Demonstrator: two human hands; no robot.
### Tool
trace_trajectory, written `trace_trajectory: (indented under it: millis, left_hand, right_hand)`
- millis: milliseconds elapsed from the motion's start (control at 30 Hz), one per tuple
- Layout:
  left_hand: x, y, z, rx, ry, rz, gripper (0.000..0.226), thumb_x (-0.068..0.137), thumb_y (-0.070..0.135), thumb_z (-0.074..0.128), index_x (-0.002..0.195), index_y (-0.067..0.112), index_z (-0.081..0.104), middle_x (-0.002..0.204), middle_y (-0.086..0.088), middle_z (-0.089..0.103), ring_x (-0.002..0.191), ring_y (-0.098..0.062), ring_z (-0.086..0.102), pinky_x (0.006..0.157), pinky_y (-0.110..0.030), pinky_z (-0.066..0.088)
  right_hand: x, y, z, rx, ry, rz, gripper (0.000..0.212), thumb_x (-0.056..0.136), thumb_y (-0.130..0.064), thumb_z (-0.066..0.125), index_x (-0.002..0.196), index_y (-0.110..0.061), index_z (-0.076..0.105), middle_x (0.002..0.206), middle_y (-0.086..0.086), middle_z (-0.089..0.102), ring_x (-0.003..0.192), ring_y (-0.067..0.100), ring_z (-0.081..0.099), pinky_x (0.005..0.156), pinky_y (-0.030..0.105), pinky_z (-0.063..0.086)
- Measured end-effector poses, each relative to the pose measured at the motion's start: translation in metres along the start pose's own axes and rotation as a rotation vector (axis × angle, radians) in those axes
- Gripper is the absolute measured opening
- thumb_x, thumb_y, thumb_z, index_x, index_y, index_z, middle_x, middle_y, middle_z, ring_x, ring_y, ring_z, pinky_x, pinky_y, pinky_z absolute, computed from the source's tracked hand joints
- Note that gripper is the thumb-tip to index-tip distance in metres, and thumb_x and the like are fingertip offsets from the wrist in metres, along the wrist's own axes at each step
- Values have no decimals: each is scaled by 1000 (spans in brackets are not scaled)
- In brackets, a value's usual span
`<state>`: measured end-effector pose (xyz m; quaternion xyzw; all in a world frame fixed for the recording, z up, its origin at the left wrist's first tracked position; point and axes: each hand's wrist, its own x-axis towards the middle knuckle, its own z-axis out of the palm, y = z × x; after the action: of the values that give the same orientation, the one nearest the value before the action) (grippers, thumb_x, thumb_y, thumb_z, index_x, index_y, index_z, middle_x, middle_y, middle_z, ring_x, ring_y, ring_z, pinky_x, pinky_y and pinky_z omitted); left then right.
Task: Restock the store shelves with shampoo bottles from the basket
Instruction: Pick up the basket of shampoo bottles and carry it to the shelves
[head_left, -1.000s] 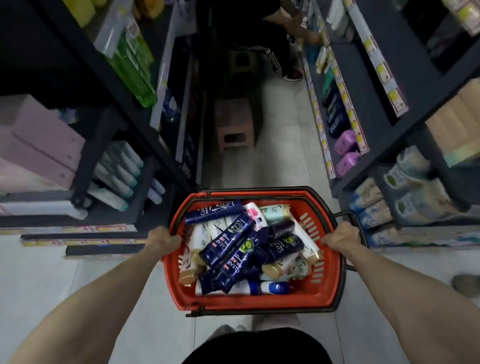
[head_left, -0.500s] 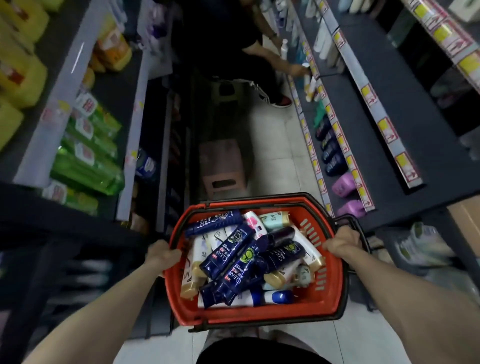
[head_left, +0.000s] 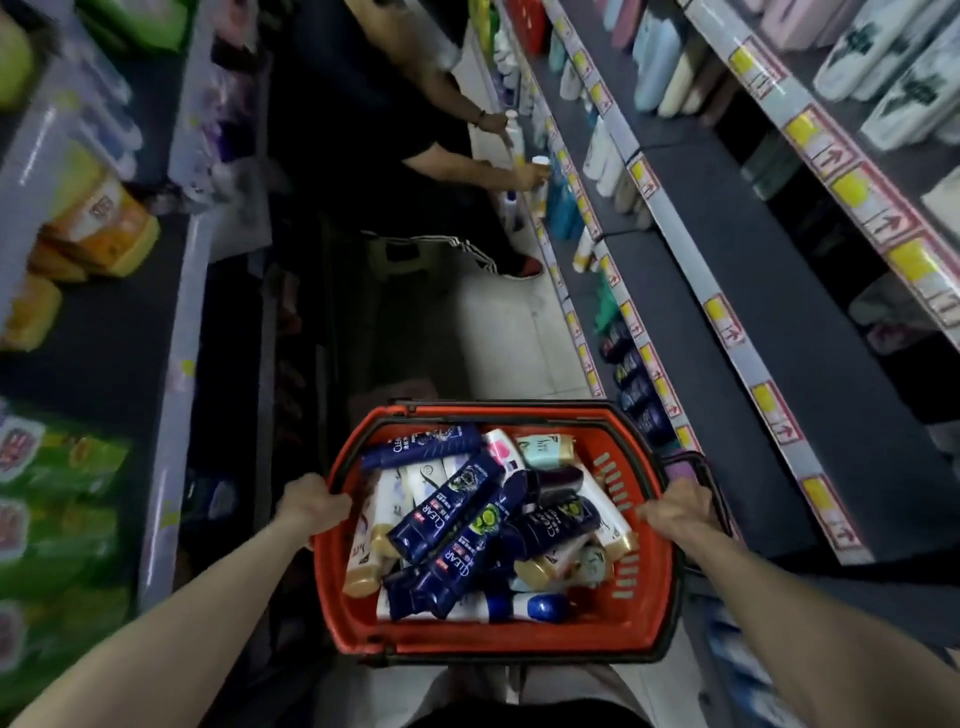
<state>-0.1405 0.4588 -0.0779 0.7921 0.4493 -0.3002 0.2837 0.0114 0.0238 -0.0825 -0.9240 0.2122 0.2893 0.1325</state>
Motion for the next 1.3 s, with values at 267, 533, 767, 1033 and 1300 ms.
trace_trajectory:
  millis: [267,533,767,1033,1300]
  left_hand:
    - [107,165,-76,36,27,-16,11,77,11,74,80,4,66,83,-18,67,66,-34,72,46,-40,61]
    - [210,346,-150,215,102,150,15,77,20,74,74,6,68,72,-14,67,49,-27,67,32,-27,48]
    - [300,500,-186,401,40,330,15,76,23,75,76,9,70,71,-10,65,52,-23,64,31,-23,43]
    - [382,647,-178,695,-62,658,38,89,45,71,110,14,75,96,-15,74,90,-34,72,75,-36,60]
    - [372,725,-127,885,-95,846,48,95,47,66,100,1,77,95,-23,74,93,-38,71,79,-40,58]
  right_hand:
    - [124,-100,-58,141,-1,50,35,74,-23,89,74,-3,60,60,2,53,47,17,51,60,32,58]
    - [200,-161,-102,259,-42,203,33,74,-26,87,88,-1,70,93,21,72,80,32,71,63,31,49]
    - [249,-213,-126,382,56,363,38,70,-39,84,83,-6,71,87,16,73,83,33,72,59,30,48]
    - [254,-247,-103,598,113,602,34,69,-33,86,83,-6,69,83,15,71,80,30,70,60,31,48]
    - [231,-227,-58,745,138,781,44,81,-49,71,86,-5,69,85,19,71,83,36,71,66,33,49]
